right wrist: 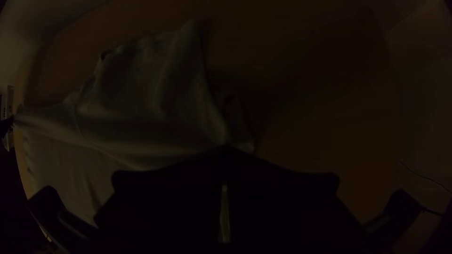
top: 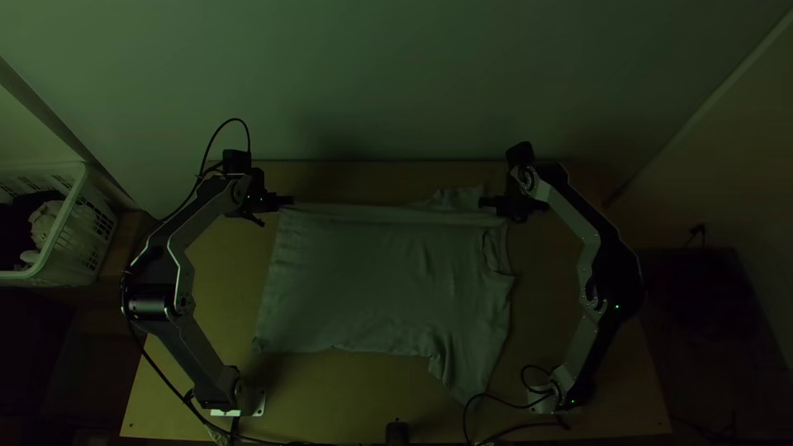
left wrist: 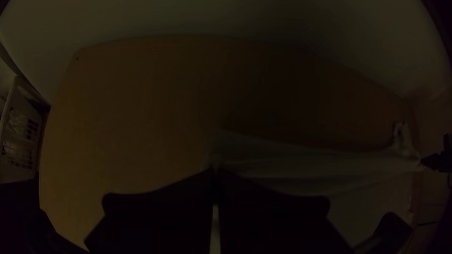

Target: Fold the t-shirt

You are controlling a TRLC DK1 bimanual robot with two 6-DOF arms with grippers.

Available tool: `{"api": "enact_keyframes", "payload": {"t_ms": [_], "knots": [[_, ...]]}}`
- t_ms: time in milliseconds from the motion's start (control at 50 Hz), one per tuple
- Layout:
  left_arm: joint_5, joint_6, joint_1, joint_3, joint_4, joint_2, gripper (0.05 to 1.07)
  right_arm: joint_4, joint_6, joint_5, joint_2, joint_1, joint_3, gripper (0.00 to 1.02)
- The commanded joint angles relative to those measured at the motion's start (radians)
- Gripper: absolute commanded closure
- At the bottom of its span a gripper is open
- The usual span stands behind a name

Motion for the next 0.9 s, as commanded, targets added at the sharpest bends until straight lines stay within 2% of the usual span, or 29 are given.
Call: {"api": "enact_keyframes", "payload": {"t_ms": [0,680,720,760,800,840,860,880], "knots": [[-0.003,0.012,0.012,-0.061,0.012,-0.058,1.05,0.010,-0.006,0.016,-0.066,0.010,-0.069,1.00],[-0.003,0.020,-0.006,-0.288,0.093,-0.163,1.03,0.090,-0.007,0.018,-0.252,0.016,-0.400,1.00],[-0.003,0.020,-0.006,-0.299,0.095,-0.170,0.88,0.090,-0.007,0.018,-0.258,0.016,-0.408,0.98],[-0.003,0.017,-0.006,-0.308,0.095,-0.182,0.64,0.090,-0.006,0.018,-0.264,0.017,-0.416,0.85],[-0.003,0.014,-0.002,-0.314,0.093,-0.193,0.41,0.089,-0.004,0.018,-0.277,0.016,-0.429,0.67],[0.000,0.015,0.001,-0.308,0.078,-0.193,0.17,0.089,-0.003,0.018,-0.295,0.016,-0.445,0.44],[0.008,0.015,0.005,-0.300,0.060,-0.192,0.09,0.089,0.003,0.018,-0.304,0.013,-0.451,0.32],[0.017,0.018,0.006,-0.285,0.033,-0.189,0.09,0.086,0.006,0.018,-0.313,0.010,-0.455,0.23]]}}
